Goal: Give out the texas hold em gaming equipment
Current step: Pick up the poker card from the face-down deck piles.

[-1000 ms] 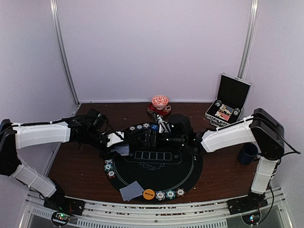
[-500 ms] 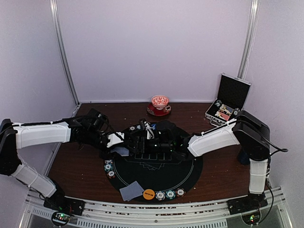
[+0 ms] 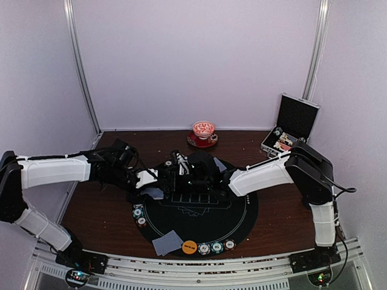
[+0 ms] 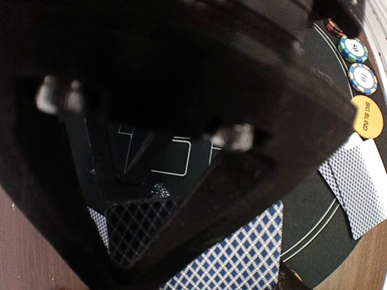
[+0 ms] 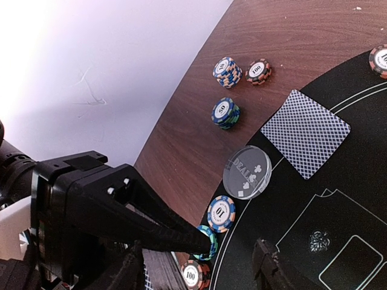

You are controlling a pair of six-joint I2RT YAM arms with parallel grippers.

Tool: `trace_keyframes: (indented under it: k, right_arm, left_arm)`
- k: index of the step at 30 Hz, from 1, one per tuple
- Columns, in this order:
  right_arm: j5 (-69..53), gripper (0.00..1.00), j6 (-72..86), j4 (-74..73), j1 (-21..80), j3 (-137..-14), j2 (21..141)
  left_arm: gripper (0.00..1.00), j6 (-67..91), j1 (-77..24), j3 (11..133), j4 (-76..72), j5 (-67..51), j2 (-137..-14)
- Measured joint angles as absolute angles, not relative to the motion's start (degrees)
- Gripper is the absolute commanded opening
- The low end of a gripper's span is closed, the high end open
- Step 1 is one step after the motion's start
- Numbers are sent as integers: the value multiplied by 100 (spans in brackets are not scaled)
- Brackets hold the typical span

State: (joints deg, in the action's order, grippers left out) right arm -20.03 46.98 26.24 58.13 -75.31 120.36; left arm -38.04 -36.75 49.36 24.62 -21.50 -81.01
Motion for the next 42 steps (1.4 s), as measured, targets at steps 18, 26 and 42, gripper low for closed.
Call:
trace_keyframes:
  k: [18, 26, 42]
  right_arm:
    - [-2510, 59, 4700, 2808, 5815, -7271, 12053]
    - [-2292, 38, 4735, 2351, 5828, -7478, 12060]
    - [-2075, 11, 4641, 1988, 5787, -6991, 11432]
  left_arm:
    - [59, -3804, -3682, 4919, 2449, -2182, -8103]
    - [59, -3804, -3680, 4917, 2449, -2119, -8143]
    - [59, -3804, -3682, 4917, 2405, -2053, -8169]
